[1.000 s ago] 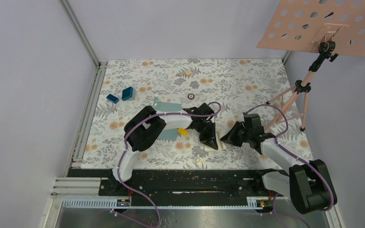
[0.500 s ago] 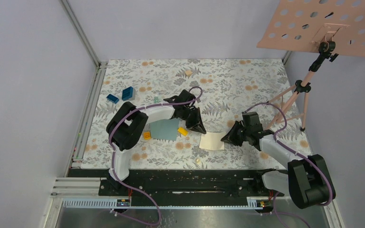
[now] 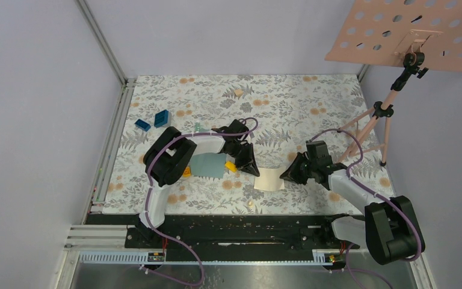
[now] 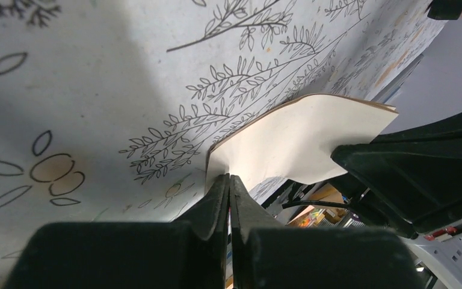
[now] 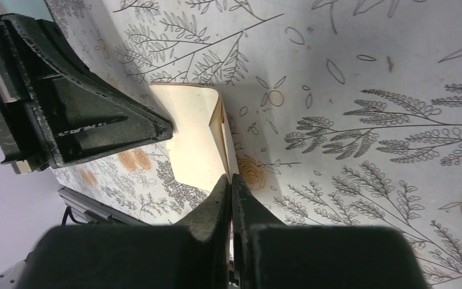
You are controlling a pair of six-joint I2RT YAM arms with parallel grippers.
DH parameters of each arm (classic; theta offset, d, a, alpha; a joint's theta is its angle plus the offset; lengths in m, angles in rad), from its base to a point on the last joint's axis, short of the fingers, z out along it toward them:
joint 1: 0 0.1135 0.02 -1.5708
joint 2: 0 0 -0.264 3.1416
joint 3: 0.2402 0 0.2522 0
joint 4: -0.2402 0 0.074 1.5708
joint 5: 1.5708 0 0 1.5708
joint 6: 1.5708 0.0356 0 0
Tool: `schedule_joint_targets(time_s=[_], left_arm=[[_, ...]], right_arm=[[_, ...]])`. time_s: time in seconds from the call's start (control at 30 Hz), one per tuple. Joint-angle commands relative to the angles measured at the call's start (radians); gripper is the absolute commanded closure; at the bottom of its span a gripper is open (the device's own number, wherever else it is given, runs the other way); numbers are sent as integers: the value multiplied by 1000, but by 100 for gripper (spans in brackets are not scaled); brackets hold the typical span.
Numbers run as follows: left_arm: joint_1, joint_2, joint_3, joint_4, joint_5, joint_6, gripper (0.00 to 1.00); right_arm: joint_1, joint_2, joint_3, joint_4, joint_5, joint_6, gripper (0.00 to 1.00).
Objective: Place the letter into the envelope and seal it
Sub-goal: Fold the letter at the center of the board.
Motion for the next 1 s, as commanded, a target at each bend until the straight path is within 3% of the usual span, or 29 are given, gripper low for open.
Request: schedule_joint_targets(time_s=[0.0, 0.97], left_arm=[[-5, 41, 8, -15, -51, 31, 100], [-10, 45, -3, 1, -25, 24, 100]], right_arm=[[30, -16, 51, 0, 6, 11, 100], [254, 299, 186, 172, 51, 114, 100]])
